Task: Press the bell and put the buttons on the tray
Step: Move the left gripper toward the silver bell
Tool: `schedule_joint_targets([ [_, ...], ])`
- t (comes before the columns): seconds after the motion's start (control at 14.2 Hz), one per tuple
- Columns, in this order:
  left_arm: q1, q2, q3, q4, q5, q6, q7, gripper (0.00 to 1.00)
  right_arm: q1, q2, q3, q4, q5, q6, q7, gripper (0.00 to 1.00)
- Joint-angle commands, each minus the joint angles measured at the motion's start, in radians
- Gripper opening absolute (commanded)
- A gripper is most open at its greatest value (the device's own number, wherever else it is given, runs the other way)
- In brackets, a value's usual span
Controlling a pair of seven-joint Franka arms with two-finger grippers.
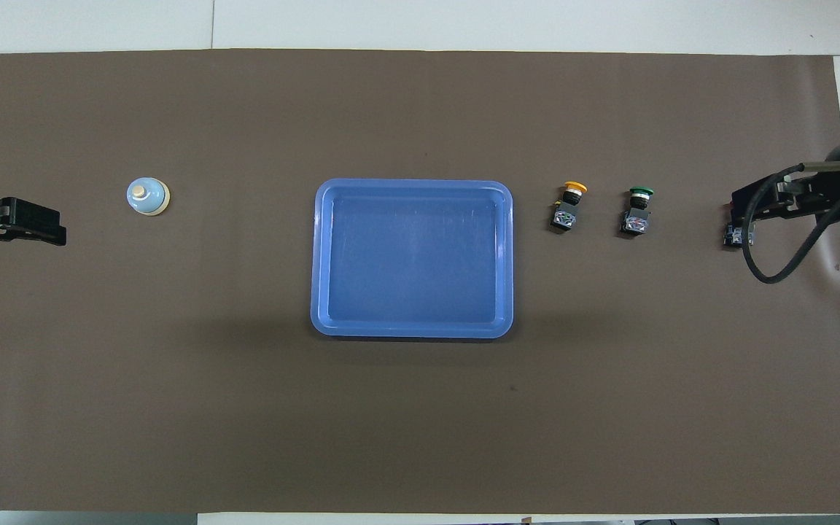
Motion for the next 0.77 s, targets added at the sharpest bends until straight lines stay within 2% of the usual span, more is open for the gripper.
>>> schedule_joint_targets([
  [0.0,-0.008,-0.01,0.003,0.0,0.004,-0.004,0.005,1.0,-0.005,-0.019,0.01,-0.022,0.011,0.015,-0.017,1.0],
  [0.28,-0.01,-0.021,0.0,-0.023,0.01,0.017,-0.001,0.98,-0.019,-0.02,0.01,-0.025,0.01,0.004,-0.017,1.0],
  [0.42,0.001,0.0,0.0,-0.02,0.009,0.065,0.003,0.1,-0.019,-0.02,0.01,-0.025,0.011,0.004,-0.017,1.0],
  [0.49,0.004,0.023,0.0,-0.02,0.009,0.096,0.003,0.0,-0.017,-0.02,0.01,-0.025,0.01,0.004,-0.019,1.0],
  [0.7,0.009,0.135,0.001,-0.012,0.007,0.233,0.005,0.0,-0.017,-0.02,0.01,-0.025,0.01,0.004,-0.017,1.0],
])
